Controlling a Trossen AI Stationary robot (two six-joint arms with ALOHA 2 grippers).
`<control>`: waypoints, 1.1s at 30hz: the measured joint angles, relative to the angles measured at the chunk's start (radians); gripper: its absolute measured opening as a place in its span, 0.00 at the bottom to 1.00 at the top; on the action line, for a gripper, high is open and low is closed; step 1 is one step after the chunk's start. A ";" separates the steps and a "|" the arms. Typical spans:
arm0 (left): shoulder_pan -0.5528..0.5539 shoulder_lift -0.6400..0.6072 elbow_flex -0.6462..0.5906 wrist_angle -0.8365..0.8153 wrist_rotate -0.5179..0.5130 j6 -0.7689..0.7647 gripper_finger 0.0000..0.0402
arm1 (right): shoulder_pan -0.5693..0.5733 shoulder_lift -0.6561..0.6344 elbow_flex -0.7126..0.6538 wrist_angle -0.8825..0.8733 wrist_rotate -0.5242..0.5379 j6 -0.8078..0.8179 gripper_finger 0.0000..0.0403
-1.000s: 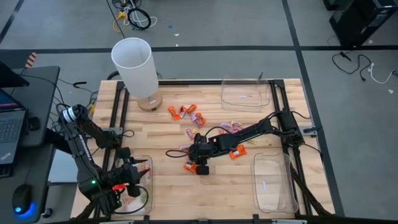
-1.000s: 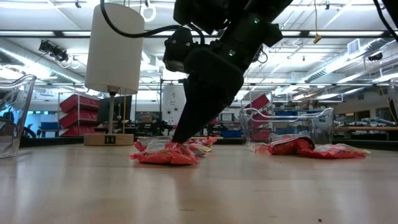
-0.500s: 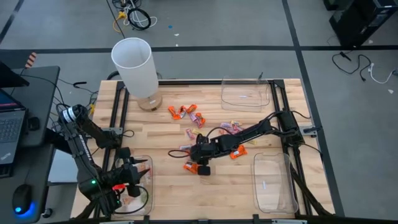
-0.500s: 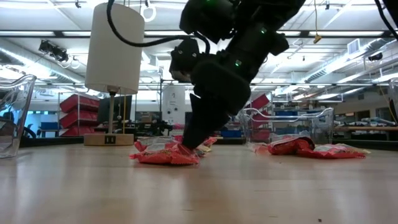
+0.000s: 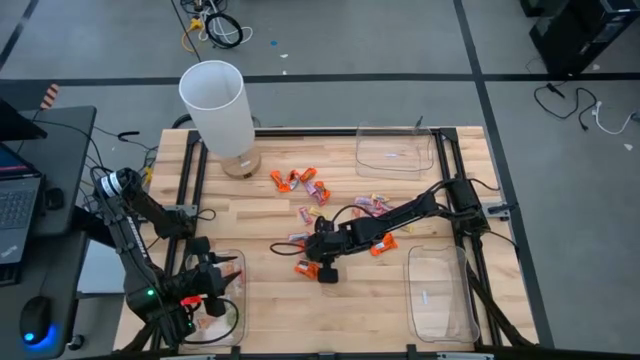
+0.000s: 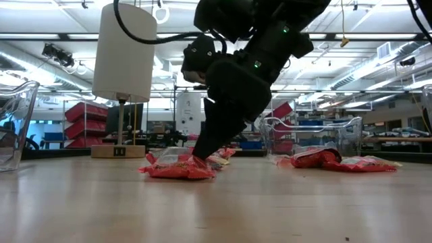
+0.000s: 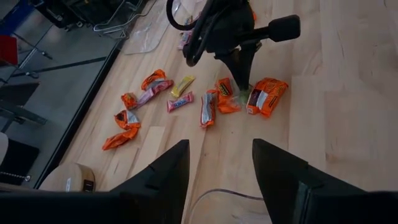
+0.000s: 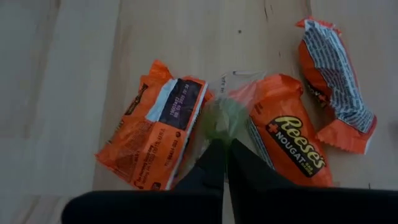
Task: Sort candy
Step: Put the green gummy into the bottom left transparent bin
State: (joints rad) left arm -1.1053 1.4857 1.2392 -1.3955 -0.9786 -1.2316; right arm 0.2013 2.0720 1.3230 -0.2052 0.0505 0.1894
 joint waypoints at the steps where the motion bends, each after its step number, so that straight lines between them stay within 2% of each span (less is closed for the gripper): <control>1: 0.000 0.000 0.000 0.003 -0.003 0.000 0.44 | 0.003 0.000 0.003 -0.001 0.000 -0.005 0.01; 4: 0.000 0.000 0.000 0.026 -0.031 0.000 0.44 | 0.013 -0.013 0.015 -0.004 0.012 -0.009 0.00; 8: 0.000 0.000 0.000 0.073 -0.054 0.024 0.44 | 0.033 -0.049 0.017 -0.006 0.079 -0.029 0.00; 15: 0.006 0.007 0.000 0.129 -0.100 0.051 0.44 | 0.104 -0.111 0.017 0.034 0.327 -0.133 0.00; 19: 0.027 0.020 -0.001 0.145 -0.102 0.051 0.44 | 0.156 -0.113 0.017 0.150 0.478 -0.267 0.00; 22: 0.054 0.027 -0.001 0.172 -0.105 0.058 0.44 | 0.188 -0.113 0.018 0.262 0.545 -0.365 0.00; 25: 0.079 0.034 -0.001 0.218 -0.109 0.120 0.44 | 0.206 -0.113 0.018 0.351 0.582 -0.434 0.00; 33: 0.167 0.039 -0.001 0.345 -0.162 0.322 0.44 | 0.221 -0.113 0.018 0.535 0.599 -0.587 0.00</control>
State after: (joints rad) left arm -0.9381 1.5249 1.2385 -1.0501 -1.1410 -0.9097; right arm 0.4223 1.9594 1.3407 0.3297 0.6492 -0.3972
